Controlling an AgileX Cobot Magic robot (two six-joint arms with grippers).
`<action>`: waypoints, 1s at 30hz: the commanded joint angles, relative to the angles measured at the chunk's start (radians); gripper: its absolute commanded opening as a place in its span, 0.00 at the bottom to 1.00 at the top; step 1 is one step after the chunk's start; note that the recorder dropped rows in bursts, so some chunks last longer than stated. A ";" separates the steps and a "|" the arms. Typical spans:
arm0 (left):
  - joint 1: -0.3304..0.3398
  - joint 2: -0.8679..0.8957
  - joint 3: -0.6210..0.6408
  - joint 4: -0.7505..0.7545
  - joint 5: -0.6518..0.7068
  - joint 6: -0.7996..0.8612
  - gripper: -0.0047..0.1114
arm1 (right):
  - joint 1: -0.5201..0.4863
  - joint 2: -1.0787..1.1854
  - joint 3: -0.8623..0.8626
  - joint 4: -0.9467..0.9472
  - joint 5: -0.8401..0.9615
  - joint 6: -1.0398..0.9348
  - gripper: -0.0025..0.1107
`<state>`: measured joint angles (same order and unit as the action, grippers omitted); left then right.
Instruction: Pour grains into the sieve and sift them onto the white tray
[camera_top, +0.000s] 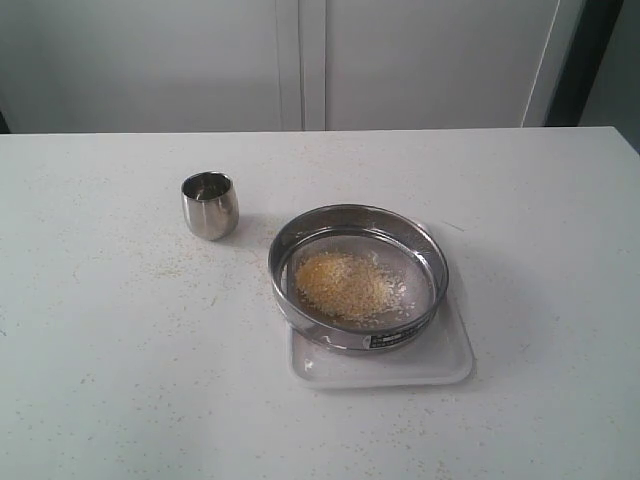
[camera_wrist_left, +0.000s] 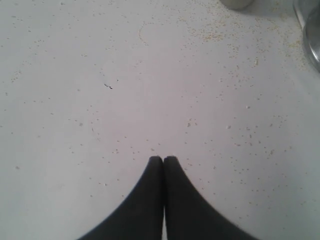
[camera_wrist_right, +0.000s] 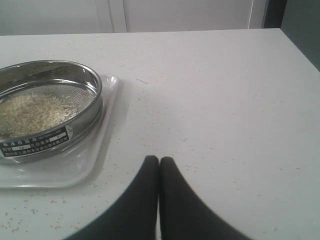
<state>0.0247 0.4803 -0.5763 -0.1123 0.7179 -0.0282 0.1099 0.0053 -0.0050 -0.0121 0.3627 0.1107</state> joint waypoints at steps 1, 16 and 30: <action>0.004 -0.052 0.009 -0.017 0.031 0.003 0.04 | -0.011 -0.005 0.005 0.001 -0.012 -0.001 0.02; 0.004 -0.136 0.009 0.025 0.073 0.009 0.04 | -0.011 -0.005 0.005 0.001 -0.012 -0.001 0.02; 0.004 -0.136 0.009 0.025 0.060 0.009 0.04 | -0.011 -0.005 0.005 0.001 -0.012 -0.001 0.02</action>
<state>0.0247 0.3510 -0.5679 -0.0856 0.7739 -0.0220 0.1099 0.0053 -0.0050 -0.0121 0.3627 0.1107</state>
